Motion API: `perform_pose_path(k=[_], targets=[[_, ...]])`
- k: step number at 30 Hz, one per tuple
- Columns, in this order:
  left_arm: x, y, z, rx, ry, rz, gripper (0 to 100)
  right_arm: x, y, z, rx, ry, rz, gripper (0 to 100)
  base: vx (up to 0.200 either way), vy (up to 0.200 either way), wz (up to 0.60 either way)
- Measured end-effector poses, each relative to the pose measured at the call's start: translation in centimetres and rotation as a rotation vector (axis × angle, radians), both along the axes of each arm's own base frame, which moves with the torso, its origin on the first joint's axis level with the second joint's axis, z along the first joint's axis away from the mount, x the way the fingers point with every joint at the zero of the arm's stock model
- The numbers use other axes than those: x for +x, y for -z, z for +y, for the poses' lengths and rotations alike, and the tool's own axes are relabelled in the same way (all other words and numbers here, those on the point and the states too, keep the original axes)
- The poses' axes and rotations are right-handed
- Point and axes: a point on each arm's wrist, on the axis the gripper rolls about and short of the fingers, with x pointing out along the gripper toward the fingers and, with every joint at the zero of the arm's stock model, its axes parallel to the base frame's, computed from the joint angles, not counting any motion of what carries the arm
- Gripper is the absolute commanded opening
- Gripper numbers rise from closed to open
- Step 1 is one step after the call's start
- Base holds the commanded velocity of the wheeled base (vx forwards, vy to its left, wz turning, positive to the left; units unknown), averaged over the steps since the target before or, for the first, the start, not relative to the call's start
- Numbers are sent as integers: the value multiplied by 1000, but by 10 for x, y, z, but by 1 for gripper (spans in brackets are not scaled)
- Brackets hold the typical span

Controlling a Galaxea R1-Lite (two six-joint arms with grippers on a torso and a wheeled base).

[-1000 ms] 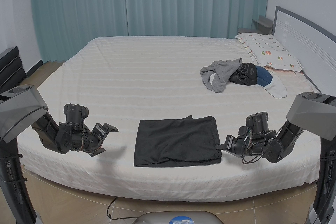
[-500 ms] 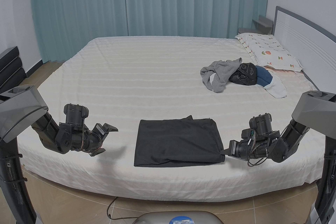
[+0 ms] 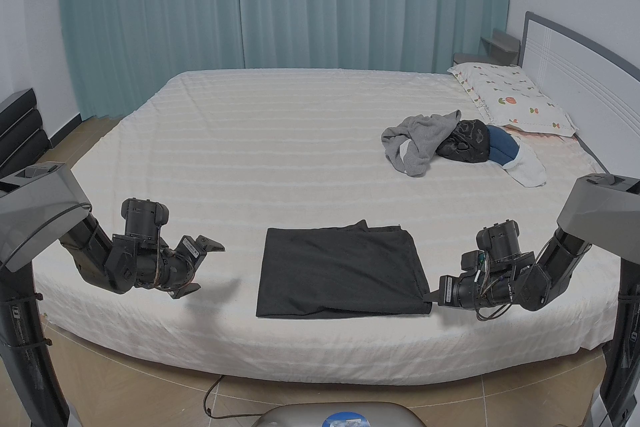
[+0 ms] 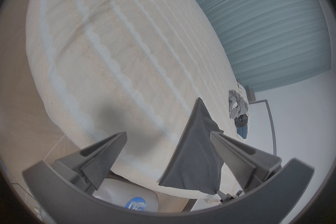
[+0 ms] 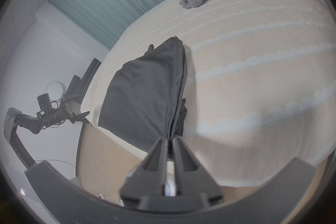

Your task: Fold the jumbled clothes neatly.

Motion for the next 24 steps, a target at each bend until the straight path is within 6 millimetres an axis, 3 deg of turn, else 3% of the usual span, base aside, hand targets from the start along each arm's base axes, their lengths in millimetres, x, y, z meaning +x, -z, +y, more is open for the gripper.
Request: perform_pose_path(k=[5,9,19,24], targets=[[0,0,0,0,-1,-1,100,1,0,-2,-5,-6,-11,100,0,0,0],[0,0,0,0,-1,-1,100,13,-9,-1,29,23,-46,100,0,0,0],[0,0,0,0,-1,2,100,66,-32,10,208,167,-115,100,0,0,0],[0,0,0,1,-1,2,100,89,-30,17,263,196,-133,100,0,0,0]])
